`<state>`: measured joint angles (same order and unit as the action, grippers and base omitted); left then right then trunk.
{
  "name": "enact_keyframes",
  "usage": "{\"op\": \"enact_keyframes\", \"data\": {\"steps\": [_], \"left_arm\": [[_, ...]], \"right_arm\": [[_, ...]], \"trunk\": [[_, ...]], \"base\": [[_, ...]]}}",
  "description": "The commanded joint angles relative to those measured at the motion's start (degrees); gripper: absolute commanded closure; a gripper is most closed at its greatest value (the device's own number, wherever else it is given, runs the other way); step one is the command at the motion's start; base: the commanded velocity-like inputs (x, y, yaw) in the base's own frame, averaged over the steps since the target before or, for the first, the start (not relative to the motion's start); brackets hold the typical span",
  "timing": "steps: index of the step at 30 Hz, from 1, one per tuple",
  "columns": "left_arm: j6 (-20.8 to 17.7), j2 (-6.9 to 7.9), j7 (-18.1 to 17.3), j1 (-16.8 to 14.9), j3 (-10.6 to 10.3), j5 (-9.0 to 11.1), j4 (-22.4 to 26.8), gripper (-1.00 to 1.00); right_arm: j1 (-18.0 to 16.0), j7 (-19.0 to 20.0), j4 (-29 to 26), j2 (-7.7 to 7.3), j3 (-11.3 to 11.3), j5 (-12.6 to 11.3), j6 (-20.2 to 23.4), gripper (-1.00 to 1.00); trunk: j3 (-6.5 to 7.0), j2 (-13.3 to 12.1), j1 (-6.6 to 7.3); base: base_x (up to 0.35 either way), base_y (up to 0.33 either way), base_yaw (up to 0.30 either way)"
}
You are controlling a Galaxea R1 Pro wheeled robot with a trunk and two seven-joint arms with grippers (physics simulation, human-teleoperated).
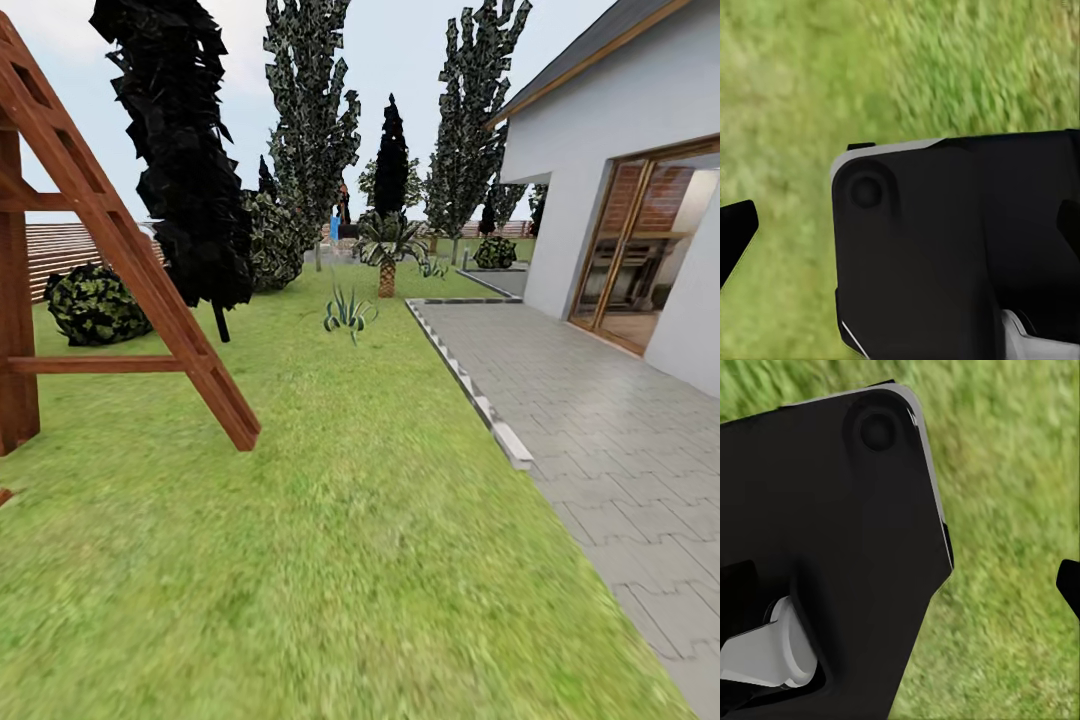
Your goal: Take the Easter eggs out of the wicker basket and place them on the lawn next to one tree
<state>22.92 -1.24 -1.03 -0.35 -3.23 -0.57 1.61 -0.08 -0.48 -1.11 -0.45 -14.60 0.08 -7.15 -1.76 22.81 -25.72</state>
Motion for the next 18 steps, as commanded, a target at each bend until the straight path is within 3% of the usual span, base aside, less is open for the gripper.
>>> {"op": "enact_keyframes", "data": {"steps": [1,18], "left_arm": [[0.19,0.01,0.06,-0.03,-0.28,-0.05,-0.03,-1.00],[0.19,0.01,0.06,-0.02,-0.28,-0.05,-0.03,-1.00]], "right_arm": [[-0.01,-0.05,-0.03,0.01,-0.17,0.01,-0.14,-1.00],[-0.01,-0.05,-0.03,0.01,-0.17,0.01,-0.14,-1.00]], "trunk": [[-0.11,0.11,-0.07],[-0.11,0.11,-0.07]], "base": [[0.326,0.000,0.000],[0.326,0.000,0.000]]}}
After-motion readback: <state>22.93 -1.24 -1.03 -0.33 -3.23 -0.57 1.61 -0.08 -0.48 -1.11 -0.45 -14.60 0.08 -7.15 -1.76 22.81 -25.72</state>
